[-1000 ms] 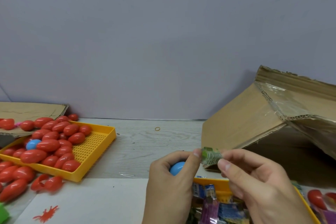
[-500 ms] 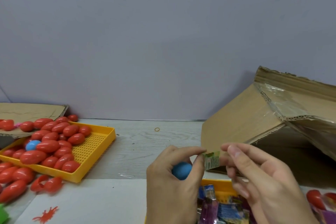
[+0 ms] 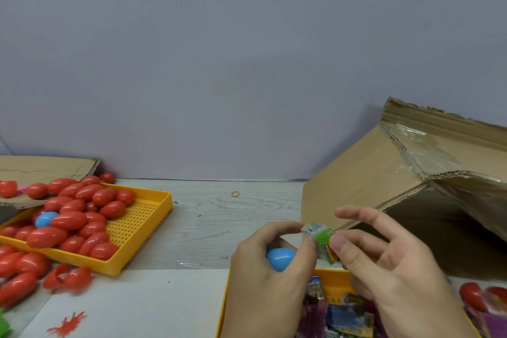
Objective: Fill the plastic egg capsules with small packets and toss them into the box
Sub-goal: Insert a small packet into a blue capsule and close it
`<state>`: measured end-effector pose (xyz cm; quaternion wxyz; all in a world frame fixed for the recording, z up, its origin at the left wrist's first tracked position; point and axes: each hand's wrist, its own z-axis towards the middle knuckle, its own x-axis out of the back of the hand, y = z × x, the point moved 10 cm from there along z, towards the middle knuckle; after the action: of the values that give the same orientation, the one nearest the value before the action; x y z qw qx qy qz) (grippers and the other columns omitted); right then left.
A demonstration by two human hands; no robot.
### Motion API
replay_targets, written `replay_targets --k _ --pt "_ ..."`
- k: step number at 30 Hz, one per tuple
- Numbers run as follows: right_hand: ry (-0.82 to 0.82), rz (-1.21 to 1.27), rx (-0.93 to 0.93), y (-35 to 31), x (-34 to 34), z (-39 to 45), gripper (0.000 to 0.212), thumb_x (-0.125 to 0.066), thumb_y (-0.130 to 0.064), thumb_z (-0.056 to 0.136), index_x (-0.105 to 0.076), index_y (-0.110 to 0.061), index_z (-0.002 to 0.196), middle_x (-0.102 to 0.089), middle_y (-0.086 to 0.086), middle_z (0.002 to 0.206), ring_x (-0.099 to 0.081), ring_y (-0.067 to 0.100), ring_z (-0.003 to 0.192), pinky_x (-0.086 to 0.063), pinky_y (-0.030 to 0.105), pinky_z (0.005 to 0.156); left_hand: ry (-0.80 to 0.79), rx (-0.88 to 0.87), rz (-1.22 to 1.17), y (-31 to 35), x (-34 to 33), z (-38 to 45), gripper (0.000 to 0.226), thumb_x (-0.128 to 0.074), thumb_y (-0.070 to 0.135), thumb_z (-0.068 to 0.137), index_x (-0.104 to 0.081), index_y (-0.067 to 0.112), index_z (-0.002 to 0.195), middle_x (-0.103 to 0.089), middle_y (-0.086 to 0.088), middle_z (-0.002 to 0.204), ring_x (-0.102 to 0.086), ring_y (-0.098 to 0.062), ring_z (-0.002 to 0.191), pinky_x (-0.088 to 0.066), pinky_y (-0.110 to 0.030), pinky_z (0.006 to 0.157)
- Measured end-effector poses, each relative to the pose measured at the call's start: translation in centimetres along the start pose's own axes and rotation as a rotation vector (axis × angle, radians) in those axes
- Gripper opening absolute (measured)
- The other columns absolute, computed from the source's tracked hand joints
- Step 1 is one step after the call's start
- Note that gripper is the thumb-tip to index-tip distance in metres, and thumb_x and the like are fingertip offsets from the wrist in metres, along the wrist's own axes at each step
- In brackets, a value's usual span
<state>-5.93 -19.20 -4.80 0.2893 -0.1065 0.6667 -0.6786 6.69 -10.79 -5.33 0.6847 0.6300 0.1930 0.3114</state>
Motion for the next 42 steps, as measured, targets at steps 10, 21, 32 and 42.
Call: replay_targets --k 10,21,32,42 --pt "0.005 -0.047 -0.173 2.7 0.3 0.4 0.041 -0.079 -0.036 0.045 -0.078 -0.03 0.085 -0.075 0.013 0.073 -0.043 0.008 0.039 -0.035 0.018 0.037 0.11 -0.056 0.021 0.4 1.3 0.1 0.021 -0.078 0.024 0.077 -0.071 0.042 0.068 -0.064 0.015 0.059 -0.058 -0.002 0.049 -0.048 -0.013 0.049" --pt "0.023 -0.172 -0.087 1.0 0.2 -0.1 0.048 -0.072 -0.035 0.055 -0.068 -0.026 0.101 -0.076 0.007 0.076 -0.062 0.0 0.053 -0.045 0.017 0.058 0.114 -0.432 0.256 3.4 0.7 -0.7 0.015 -0.071 0.034 0.07 -0.071 0.043 0.081 -0.057 0.017 0.061 -0.057 -0.005 0.061 -0.04 -0.01 0.053" --pt "0.006 -0.185 -0.164 1.8 0.2 -0.1 0.031 -0.073 -0.035 0.05 -0.079 -0.014 0.071 -0.072 0.007 0.06 -0.053 -0.002 0.036 -0.035 0.007 0.037 0.117 -0.343 0.156 2.8 1.1 -0.3 0.02 -0.082 0.019 0.072 -0.076 0.039 0.072 -0.059 0.011 0.057 -0.059 -0.008 0.057 -0.047 -0.016 0.051" --pt "-0.083 -0.145 -0.214 2.6 -0.1 0.3 0.034 -0.073 -0.042 0.048 -0.079 -0.025 0.077 -0.062 -0.003 0.05 -0.053 -0.001 0.037 -0.035 0.007 0.036 0.059 -0.206 0.089 1.8 0.5 -0.1 0.017 -0.083 0.024 0.07 -0.076 0.039 0.067 -0.061 -0.001 0.057 -0.057 -0.009 0.051 -0.048 -0.017 0.051"
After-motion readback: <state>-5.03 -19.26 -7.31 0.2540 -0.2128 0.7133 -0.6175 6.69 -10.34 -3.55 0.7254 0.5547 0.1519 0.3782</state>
